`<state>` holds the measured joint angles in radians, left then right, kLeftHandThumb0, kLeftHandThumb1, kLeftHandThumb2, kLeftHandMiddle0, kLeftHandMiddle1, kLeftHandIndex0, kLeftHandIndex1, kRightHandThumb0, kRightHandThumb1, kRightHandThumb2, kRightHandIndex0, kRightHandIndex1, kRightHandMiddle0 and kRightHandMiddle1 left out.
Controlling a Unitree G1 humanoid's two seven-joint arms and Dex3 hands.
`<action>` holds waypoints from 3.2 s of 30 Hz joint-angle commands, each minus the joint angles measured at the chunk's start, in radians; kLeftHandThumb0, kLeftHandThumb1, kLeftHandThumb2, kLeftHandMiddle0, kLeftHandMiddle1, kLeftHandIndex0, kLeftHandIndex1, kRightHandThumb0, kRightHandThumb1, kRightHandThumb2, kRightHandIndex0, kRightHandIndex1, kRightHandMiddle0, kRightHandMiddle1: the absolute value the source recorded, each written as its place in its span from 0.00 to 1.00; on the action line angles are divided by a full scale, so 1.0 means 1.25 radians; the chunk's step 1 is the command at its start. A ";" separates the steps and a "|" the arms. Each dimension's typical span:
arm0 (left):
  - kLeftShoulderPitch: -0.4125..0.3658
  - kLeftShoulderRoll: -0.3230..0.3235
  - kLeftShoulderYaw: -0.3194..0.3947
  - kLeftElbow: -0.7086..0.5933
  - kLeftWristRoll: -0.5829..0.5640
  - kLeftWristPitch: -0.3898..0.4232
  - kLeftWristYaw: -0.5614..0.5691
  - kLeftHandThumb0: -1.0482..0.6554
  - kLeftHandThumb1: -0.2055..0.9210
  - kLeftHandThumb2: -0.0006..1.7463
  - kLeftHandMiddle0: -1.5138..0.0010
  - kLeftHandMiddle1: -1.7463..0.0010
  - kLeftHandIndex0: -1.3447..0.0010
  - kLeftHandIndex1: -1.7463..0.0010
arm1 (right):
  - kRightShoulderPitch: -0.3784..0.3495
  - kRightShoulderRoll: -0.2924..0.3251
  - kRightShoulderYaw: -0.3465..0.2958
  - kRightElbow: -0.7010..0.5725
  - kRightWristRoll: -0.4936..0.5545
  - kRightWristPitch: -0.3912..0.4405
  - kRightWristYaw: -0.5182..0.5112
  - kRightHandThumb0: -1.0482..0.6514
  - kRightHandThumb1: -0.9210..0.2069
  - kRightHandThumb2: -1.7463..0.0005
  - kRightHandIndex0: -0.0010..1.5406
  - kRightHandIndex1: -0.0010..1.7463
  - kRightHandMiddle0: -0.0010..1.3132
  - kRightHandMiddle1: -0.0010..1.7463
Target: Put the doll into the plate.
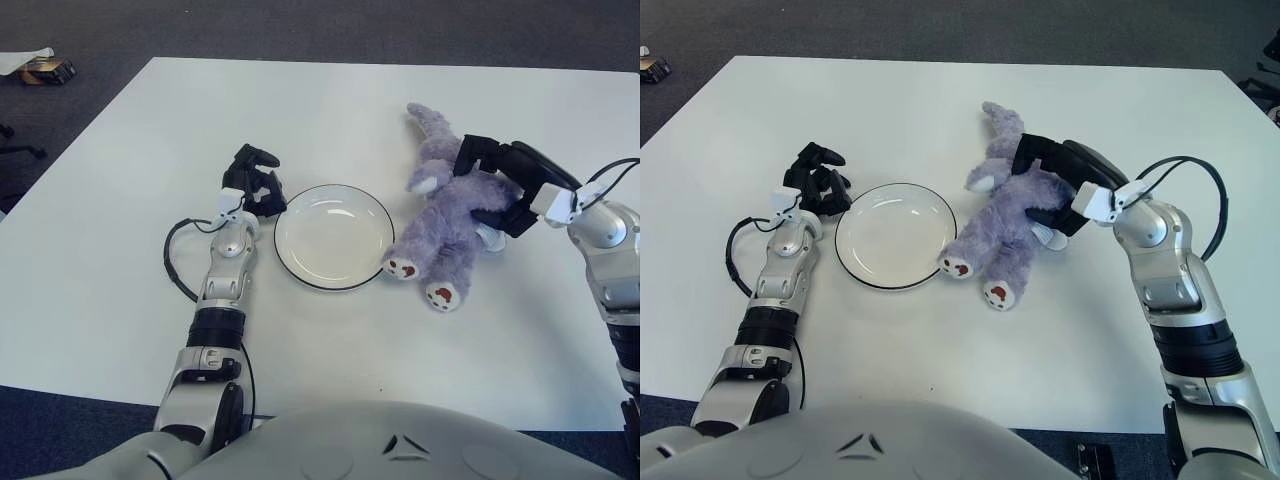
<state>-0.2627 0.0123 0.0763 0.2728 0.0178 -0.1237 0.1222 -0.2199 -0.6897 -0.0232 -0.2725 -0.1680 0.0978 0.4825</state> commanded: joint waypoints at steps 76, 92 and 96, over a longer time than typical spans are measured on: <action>-0.047 0.172 -0.116 0.164 0.306 -0.257 0.110 0.61 0.74 0.49 0.71 0.13 0.79 0.00 | -0.347 0.234 -0.147 0.390 0.381 0.637 -0.118 0.62 0.63 0.19 0.50 0.92 0.33 1.00; -0.203 0.249 -0.203 0.258 0.496 -0.277 0.234 0.26 0.79 0.42 0.97 0.38 1.00 0.45 | -0.336 0.274 -0.142 0.400 0.469 0.656 -0.014 0.62 0.65 0.18 0.51 0.93 0.34 1.00; -0.219 0.256 -0.218 0.288 0.506 -0.282 0.248 0.26 0.79 0.43 0.97 0.42 1.00 0.50 | -0.336 0.286 -0.148 0.393 0.488 0.666 -0.011 0.62 0.64 0.19 0.51 0.91 0.34 1.00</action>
<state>-0.5231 0.3177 -0.1784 0.5963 0.6351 -0.4669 0.4127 -0.6486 -0.3466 -0.2015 0.2378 0.4110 0.9123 0.4556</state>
